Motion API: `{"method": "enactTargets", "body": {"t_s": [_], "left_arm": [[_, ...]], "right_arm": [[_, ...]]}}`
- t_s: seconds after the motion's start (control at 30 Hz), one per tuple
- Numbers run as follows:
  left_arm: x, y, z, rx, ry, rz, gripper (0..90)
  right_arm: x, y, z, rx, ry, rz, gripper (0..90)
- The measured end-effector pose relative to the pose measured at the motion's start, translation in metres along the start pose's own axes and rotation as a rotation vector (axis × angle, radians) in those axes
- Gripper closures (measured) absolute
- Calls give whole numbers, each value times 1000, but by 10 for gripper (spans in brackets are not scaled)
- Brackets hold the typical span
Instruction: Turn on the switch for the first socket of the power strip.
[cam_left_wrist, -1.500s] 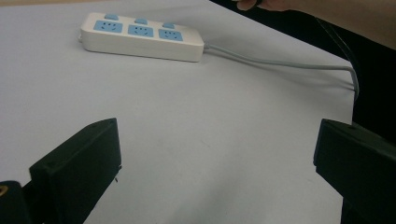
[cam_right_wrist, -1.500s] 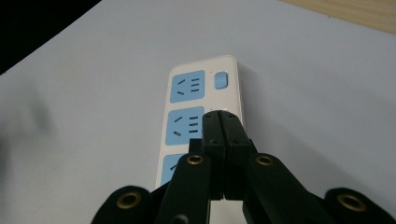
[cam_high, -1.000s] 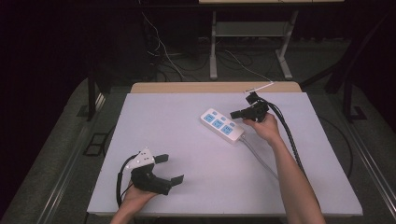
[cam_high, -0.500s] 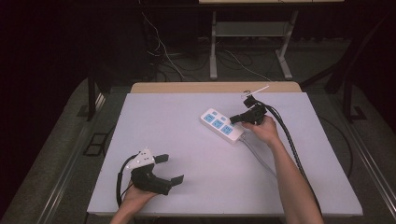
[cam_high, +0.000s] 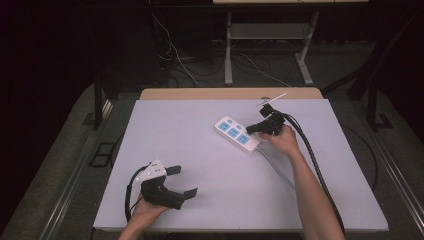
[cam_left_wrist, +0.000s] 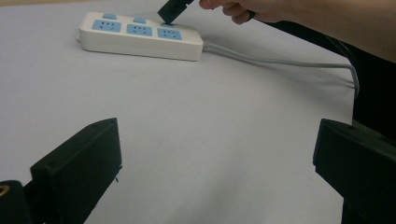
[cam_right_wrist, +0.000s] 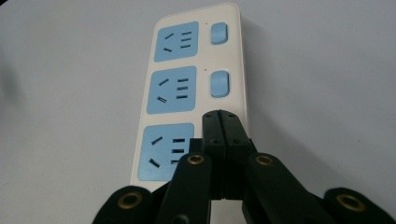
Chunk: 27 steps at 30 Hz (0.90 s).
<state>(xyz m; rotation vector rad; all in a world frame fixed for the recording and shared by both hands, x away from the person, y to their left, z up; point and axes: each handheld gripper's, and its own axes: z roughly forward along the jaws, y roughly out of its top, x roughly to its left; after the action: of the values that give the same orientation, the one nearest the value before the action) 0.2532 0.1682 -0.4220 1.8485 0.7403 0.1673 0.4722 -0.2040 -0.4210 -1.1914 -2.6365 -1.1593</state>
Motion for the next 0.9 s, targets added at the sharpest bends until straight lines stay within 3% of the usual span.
{"method": "enactTargets", "body": {"t_s": [0.9], "left_arm": [[-1,0,1,2,-1,2,0]], "right_arm": [[-1,-3,1,-9,8,-3,900]]}}
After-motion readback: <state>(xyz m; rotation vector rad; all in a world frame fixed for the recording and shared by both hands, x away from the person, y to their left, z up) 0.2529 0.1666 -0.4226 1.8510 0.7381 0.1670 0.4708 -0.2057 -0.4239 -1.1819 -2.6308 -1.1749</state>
